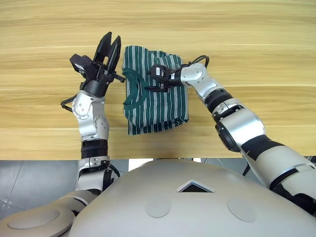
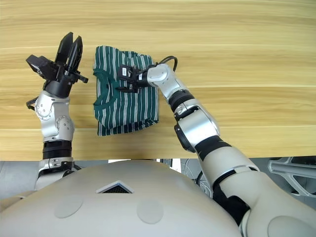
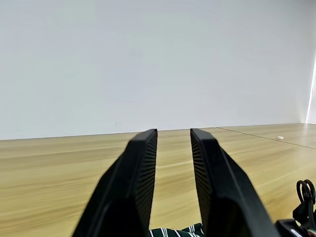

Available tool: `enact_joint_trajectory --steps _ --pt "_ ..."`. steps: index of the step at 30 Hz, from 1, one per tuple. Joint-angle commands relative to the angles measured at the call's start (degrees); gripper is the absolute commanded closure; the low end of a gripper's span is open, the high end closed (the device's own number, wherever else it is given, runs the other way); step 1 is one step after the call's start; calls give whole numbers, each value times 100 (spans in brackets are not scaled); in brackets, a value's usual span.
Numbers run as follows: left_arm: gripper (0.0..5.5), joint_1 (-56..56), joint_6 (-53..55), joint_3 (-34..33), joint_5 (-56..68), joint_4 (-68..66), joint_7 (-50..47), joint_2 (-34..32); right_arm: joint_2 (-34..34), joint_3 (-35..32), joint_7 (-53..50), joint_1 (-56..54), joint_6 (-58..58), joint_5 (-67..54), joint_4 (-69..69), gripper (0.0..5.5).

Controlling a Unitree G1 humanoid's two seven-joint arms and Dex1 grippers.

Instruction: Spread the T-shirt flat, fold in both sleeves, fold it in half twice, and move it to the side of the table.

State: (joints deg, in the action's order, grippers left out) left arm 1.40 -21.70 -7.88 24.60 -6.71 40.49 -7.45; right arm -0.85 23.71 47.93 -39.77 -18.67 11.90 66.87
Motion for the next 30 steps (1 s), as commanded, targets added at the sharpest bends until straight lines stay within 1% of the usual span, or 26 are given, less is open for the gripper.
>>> enact_joint_trajectory --steps 1,4,6,8,10,12,14,15,16,17,18,20,23,27,30 --pt "439 21 -95 80 -245 72 -104 -82 271 -230 315 155 137 -145 -209 252" --pt "439 86 -116 116 -582 226 -181 -317 751 -605 1048 394 215 -684 -1229 252" --pt "439 193 -130 105 -1011 387 -201 -696 1298 -779 1659 748 167 -1046 -2208 252" --pt "439 414 -148 16 -1438 530 22 -1367 2140 -745 2148 1110 -823 -1013 -2710 252" --pt "439 813 -450 -188 -1767 416 327 -2141 2876 -769 2801 1568 -1642 -1204 -2877 252" --pt "439 1362 -872 -340 -1930 279 614 -2693 3360 -728 3216 2056 -2066 -1338 -2906 252" --pt "439 1811 -1213 -186 -2137 56 824 -2998 3627 -526 3486 2420 -2388 -1277 -2892 252" --pt "420 1959 -1383 -58 -2261 -76 902 -3109 3687 -439 3646 2549 -2398 -1310 -2943 252" --pt "412 2065 -1583 48 -2440 -196 892 -3176 3770 -340 3800 2699 -2415 -1351 -3063 236" --pt "387 2188 -1707 142 -2468 -191 961 -3240 3854 -273 3953 2821 -2380 -1445 -3220 216" --pt "379 2299 -1809 232 -2527 -137 993 -3306 3867 -266 3934 2863 -2446 -1499 -3313 204" --pt "346 2364 -1972 381 -2778 -79 913 -3384 3786 -312 3687 2841 -2676 -1481 -3347 171" --pt "346 2229 -2021 688 -3330 -8 756 -3425 3527 -344 3068 2752 -3034 -1213 -3340 171" --pt "346 2048 -1943 1083 -3745 186 792 -3580 3252 -287 2257 2654 -3431 -745 -3396 171" --pt "346 1925 -1948 1249 -3916 186 777 -3710 3080 -190 1772 2593 -3624 -380 -3369 171"
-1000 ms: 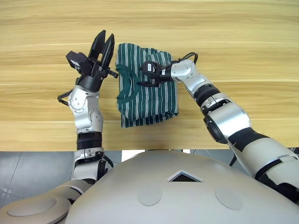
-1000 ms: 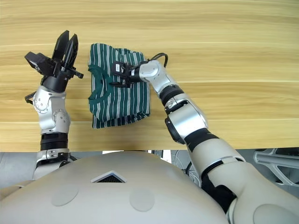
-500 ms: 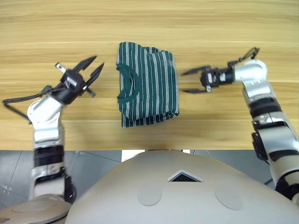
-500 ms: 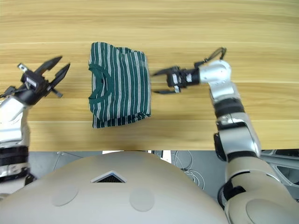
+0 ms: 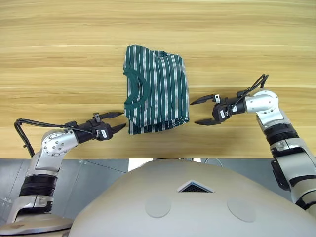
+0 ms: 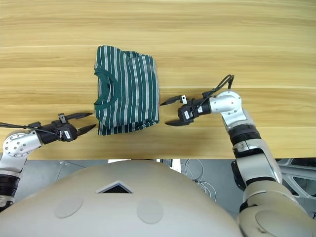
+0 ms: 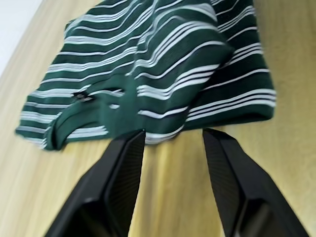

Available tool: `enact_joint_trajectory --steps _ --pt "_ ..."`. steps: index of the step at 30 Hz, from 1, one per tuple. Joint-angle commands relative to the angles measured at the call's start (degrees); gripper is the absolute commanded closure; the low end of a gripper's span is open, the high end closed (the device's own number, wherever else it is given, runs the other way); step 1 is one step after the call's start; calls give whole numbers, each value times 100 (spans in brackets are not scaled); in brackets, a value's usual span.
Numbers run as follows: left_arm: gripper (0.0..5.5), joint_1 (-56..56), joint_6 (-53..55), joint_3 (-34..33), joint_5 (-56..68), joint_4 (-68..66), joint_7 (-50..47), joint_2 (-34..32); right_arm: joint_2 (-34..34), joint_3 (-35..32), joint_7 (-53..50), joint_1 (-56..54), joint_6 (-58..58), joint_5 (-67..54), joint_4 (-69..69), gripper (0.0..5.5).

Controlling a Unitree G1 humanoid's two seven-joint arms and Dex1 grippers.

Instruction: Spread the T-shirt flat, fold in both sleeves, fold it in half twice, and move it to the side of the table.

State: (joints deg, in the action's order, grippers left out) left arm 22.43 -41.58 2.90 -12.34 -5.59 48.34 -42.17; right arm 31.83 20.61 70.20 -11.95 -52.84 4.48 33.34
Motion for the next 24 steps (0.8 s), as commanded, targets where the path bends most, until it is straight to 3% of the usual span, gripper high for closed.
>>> enact_joint_trajectory --steps 1,5,20,24 --pt "346 -247 25 214 -253 53 -38 -275 -227 166 -595 -207 -235 483 5 171" --pt "346 -519 -26 396 -455 -23 -99 -410 -281 359 -1129 -315 -321 1064 155 171" --pt "343 -1173 -376 1341 -838 -626 -636 -314 -177 801 -1691 -492 -270 1233 353 425" --pt "412 -1262 -509 1599 -670 -921 -574 -301 -195 808 -1803 -510 -278 1224 350 497"
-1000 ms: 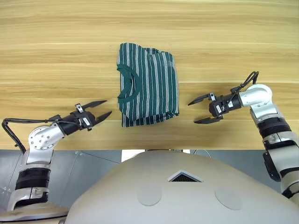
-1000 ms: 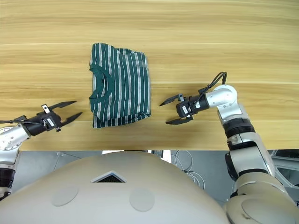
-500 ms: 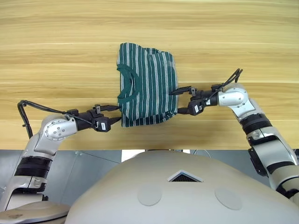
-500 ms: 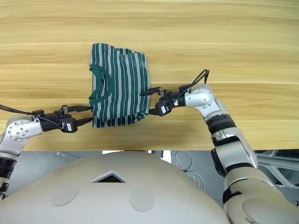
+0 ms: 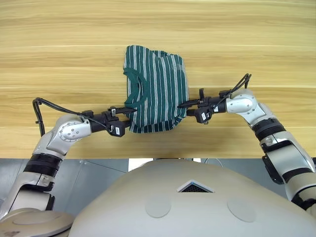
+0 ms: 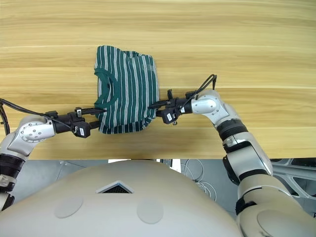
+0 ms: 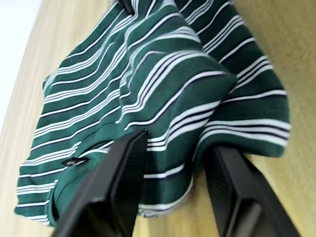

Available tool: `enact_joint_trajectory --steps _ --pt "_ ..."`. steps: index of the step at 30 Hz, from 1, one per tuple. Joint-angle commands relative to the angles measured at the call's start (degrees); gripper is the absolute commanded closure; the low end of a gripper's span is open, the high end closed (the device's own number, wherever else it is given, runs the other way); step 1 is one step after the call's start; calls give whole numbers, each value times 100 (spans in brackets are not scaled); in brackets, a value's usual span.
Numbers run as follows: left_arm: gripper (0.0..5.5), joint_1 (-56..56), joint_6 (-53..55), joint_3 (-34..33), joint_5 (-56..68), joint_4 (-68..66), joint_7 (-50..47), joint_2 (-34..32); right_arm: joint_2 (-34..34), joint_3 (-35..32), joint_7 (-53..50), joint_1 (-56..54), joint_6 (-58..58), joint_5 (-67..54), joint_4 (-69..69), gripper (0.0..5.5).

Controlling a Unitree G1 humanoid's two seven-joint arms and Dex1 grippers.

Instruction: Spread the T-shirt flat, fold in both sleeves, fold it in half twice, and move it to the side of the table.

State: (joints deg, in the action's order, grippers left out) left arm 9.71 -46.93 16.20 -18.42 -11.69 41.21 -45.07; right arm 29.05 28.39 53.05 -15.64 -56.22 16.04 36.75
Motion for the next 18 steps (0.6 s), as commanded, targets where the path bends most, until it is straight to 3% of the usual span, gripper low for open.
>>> enact_joint_trajectory --steps 1,7,12,15,18 --pt "431 -5 -8 317 -2 -378 149 -9 79 26 -112 -144 59 61 11 514" --pt "542 -208 -157 470 711 -673 393 -71 101 7 -216 -149 -7 -1 84 537" --pt "550 -345 -209 476 1109 -824 528 2 84 75 -68 -163 -85 -189 206 537" --pt "550 -228 -84 394 1735 -476 706 -58 307 245 872 123 333 -1290 -299 537" --pt "550 211 329 166 2736 445 887 -335 953 343 2252 622 1411 -2935 -1448 537"
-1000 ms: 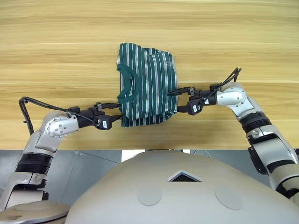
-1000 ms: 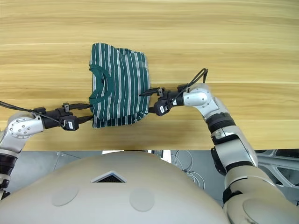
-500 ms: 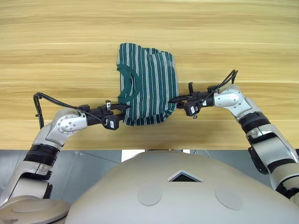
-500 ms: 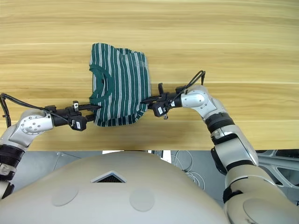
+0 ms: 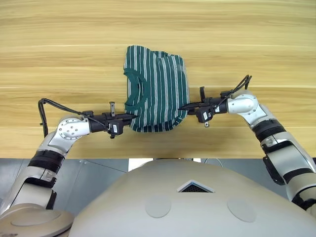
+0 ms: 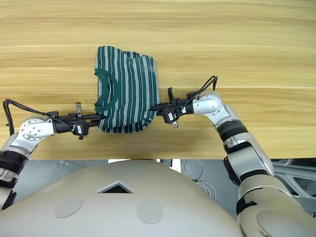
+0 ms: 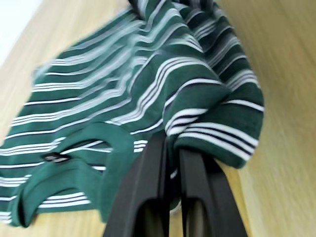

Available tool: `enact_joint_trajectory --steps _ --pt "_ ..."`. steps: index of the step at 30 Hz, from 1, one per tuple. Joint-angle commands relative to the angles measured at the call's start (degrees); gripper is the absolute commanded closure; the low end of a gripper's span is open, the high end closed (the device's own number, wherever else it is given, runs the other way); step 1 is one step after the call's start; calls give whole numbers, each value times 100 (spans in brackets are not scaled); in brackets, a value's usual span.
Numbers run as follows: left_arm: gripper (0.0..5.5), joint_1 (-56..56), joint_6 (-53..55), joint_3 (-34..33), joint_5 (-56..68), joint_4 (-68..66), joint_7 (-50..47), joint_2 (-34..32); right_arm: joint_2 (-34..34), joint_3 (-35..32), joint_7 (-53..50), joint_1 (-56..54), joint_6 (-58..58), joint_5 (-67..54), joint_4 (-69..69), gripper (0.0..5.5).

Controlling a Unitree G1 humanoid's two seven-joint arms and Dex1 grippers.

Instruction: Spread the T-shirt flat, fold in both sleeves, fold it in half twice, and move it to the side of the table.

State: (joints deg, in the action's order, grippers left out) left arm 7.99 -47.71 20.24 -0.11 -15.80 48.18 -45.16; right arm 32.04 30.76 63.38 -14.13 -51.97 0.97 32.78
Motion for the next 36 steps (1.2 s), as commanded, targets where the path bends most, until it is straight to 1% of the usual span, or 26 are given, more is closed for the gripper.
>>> enact_joint_trajectory --steps 1,3,5,8,10,14,17,21,24,26,28,29,30,36 --pt "550 646 577 -309 1205 1220 234 -451 854 38 1614 587 1431 -1937 -1385 537" --pt "550 1066 869 -392 1655 1813 298 -584 995 -155 2029 657 2002 -2487 -1662 537" --pt "550 1236 1189 -471 2070 2270 358 -592 962 -327 2209 660 2384 -2742 -1758 537" --pt "550 1066 2047 -461 2441 2534 425 -414 605 -589 2478 361 3148 -3087 -1459 537" --pt "550 751 2696 -437 2558 2384 437 -200 344 -738 2575 99 3581 -3155 -1095 537" --pt "550 -367 3954 -285 2457 1610 674 329 -166 -1122 2606 -705 4178 -2907 243 537" --pt "550 -1178 4557 -267 2282 896 791 729 -469 -1224 2685 -1197 4256 -2550 1111 537" --pt "550 -2143 5431 -250 2236 -197 1233 1146 -651 -1407 2685 -1598 4168 -2081 2139 537" --pt "550 -2704 5778 -290 2038 -1031 1381 1443 -788 -1496 2587 -1703 3960 -1709 2671 537" --pt "550 -3036 5803 -277 1729 -1603 1171 1637 -872 -1574 2463 -1722 3890 -1520 2917 537" --pt "550 -3194 5787 -317 1562 -1928 1163 1744 -923 -1691 2401 -1725 3834 -1420 3069 537" --pt "518 -3228 5758 -352 1494 -2048 1180 1775 -939 -1762 2410 -1738 3843 -1406 3133 500" --pt "510 -3233 5726 -374 1450 -2127 1227 1790 -955 -1843 2415 -1758 3894 -1389 3199 489" --pt "414 -3174 5663 -523 1298 -2309 1417 1847 -1113 -2379 2356 -1915 4137 -1435 3393 382"
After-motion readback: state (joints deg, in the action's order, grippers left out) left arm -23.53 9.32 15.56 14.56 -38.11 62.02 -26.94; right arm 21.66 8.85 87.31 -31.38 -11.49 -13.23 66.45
